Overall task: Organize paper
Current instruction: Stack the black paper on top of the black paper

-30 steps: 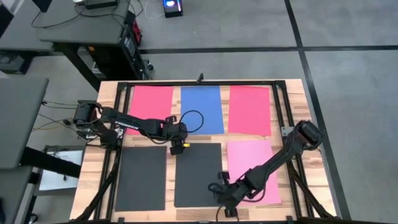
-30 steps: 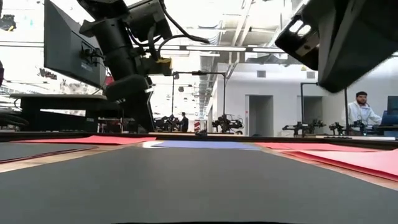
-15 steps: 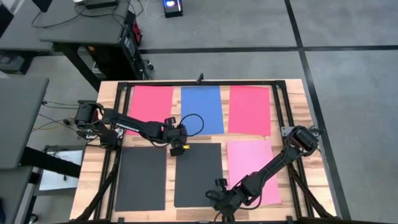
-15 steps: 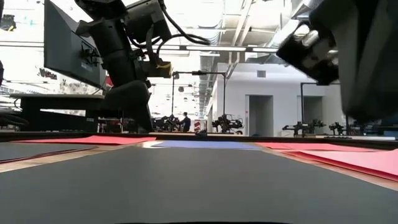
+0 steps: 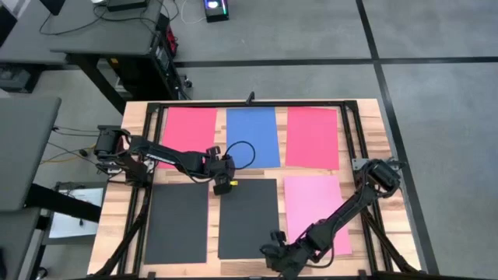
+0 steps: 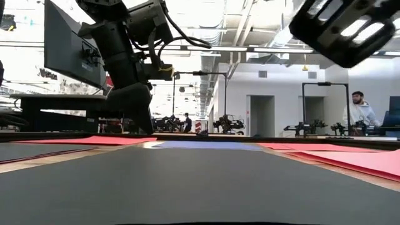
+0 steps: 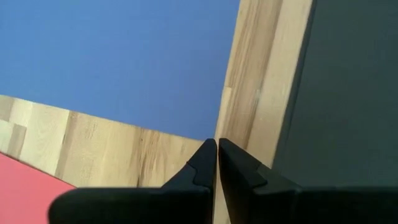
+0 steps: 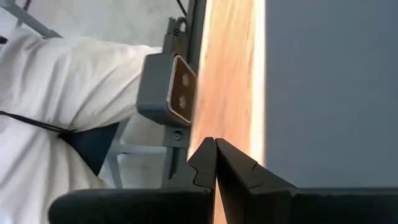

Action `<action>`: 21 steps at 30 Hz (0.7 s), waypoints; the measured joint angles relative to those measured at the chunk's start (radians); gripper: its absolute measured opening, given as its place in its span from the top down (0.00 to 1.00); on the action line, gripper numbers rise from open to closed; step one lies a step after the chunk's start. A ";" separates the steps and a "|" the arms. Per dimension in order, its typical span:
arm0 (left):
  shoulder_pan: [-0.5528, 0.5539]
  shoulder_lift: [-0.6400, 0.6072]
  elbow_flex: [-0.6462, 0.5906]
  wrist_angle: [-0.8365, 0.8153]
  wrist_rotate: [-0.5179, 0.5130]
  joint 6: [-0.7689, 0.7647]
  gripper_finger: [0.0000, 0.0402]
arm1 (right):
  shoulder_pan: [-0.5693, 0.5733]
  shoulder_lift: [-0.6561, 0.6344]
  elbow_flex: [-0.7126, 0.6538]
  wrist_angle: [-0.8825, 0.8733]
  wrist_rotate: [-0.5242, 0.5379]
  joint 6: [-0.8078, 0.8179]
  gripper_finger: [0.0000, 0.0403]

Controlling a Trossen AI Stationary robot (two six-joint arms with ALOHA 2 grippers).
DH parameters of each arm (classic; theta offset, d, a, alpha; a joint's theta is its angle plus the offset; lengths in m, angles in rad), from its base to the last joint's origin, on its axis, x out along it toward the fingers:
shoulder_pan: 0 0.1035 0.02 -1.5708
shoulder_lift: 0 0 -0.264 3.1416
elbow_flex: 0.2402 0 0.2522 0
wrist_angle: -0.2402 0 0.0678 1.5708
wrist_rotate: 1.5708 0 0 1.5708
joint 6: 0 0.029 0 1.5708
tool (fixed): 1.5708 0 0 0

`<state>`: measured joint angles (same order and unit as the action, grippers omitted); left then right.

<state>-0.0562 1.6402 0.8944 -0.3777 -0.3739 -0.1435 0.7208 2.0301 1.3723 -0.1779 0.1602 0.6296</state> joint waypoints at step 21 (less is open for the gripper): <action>-0.019 0.108 0.003 -0.001 0.019 -0.072 1.00 | 0.008 0.135 0.095 -0.088 -0.027 0.057 1.00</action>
<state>-0.0750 1.7485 0.8974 -0.3792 -0.3552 -0.2158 0.7292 2.1654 1.4673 -0.2654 0.1330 0.6865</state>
